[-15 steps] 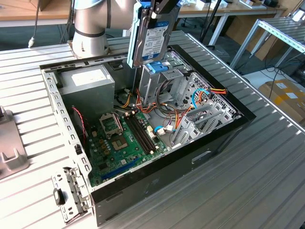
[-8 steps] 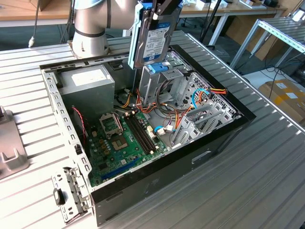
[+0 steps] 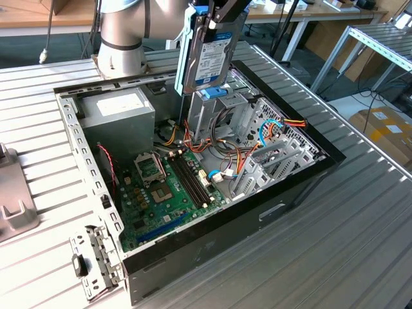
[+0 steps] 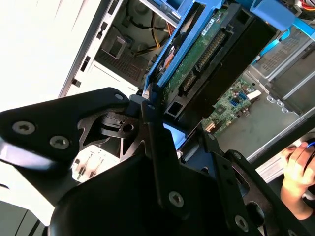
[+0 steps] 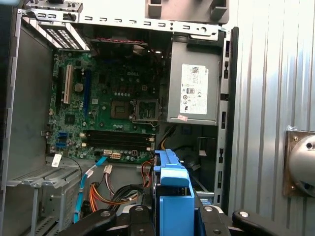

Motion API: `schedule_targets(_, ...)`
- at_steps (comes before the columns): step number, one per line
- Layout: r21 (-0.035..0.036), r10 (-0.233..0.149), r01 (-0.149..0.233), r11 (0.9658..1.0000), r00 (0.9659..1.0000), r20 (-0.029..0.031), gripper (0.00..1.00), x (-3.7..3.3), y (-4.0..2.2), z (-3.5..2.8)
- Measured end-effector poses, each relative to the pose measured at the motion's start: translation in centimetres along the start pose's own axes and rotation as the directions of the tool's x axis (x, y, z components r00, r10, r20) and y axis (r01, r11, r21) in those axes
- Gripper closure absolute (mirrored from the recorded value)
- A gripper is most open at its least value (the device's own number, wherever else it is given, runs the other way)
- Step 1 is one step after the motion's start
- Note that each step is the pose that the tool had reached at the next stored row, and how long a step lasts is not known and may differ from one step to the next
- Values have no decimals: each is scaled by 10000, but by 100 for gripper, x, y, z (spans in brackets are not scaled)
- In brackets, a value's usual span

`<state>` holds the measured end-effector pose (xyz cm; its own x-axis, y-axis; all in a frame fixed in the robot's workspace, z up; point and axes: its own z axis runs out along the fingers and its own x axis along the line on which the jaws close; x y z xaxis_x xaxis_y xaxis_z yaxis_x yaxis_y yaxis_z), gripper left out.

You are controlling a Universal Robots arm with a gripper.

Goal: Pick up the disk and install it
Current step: 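Pick up the disk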

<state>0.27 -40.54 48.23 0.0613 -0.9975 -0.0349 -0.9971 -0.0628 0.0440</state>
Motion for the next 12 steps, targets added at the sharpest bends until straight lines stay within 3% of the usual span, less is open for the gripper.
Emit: schedule_targets(12, 0, 0, 0, 10000, 10000, 0, 63, 142, 8, -5)
